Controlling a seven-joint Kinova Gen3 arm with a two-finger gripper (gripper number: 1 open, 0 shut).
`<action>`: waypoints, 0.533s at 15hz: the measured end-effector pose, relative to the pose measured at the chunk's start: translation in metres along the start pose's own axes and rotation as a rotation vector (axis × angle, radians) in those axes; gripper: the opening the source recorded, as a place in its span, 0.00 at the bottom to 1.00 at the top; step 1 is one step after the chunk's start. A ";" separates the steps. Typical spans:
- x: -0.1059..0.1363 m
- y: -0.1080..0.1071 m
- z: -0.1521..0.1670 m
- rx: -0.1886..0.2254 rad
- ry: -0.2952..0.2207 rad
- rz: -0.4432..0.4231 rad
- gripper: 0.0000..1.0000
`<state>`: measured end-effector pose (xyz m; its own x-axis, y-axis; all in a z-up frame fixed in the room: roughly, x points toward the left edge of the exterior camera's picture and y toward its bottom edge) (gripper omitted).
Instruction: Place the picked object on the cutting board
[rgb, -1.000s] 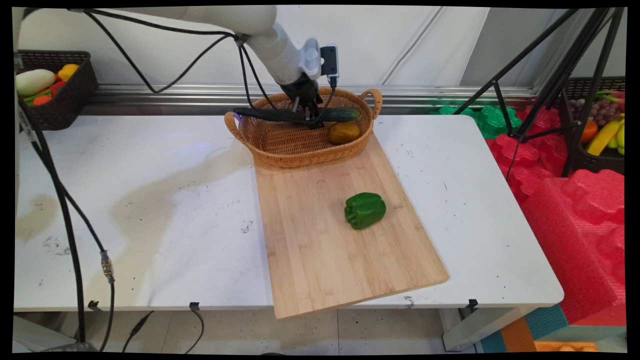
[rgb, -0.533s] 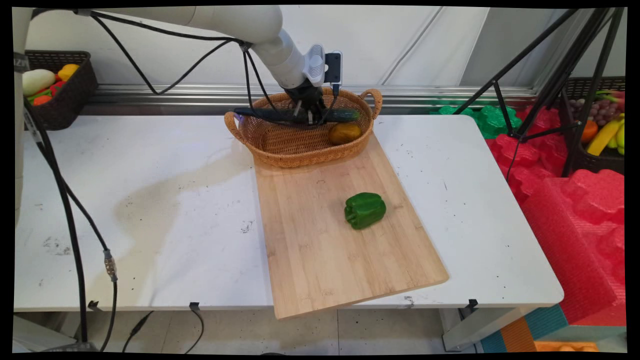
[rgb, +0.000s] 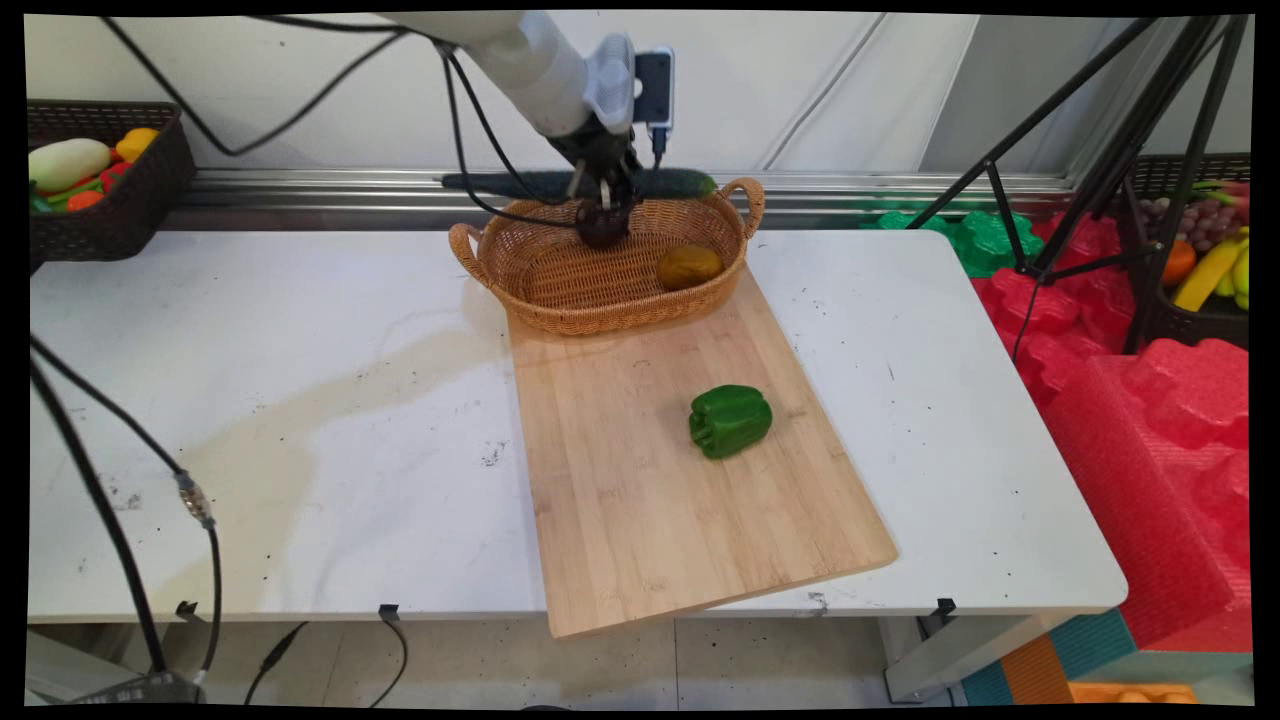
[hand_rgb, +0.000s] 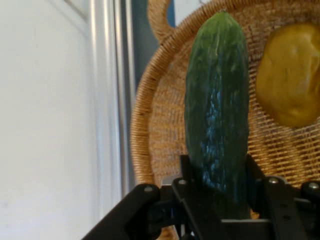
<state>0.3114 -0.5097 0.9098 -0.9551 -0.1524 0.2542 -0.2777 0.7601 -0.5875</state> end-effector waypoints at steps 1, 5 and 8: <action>0.001 0.000 -0.009 0.009 0.003 -0.002 0.00; 0.009 0.006 -0.066 0.037 0.026 -0.017 0.00; 0.012 0.018 -0.104 0.029 0.043 -0.037 0.00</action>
<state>0.3061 -0.4322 0.9826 -0.9388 -0.1523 0.3090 -0.3164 0.7357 -0.5988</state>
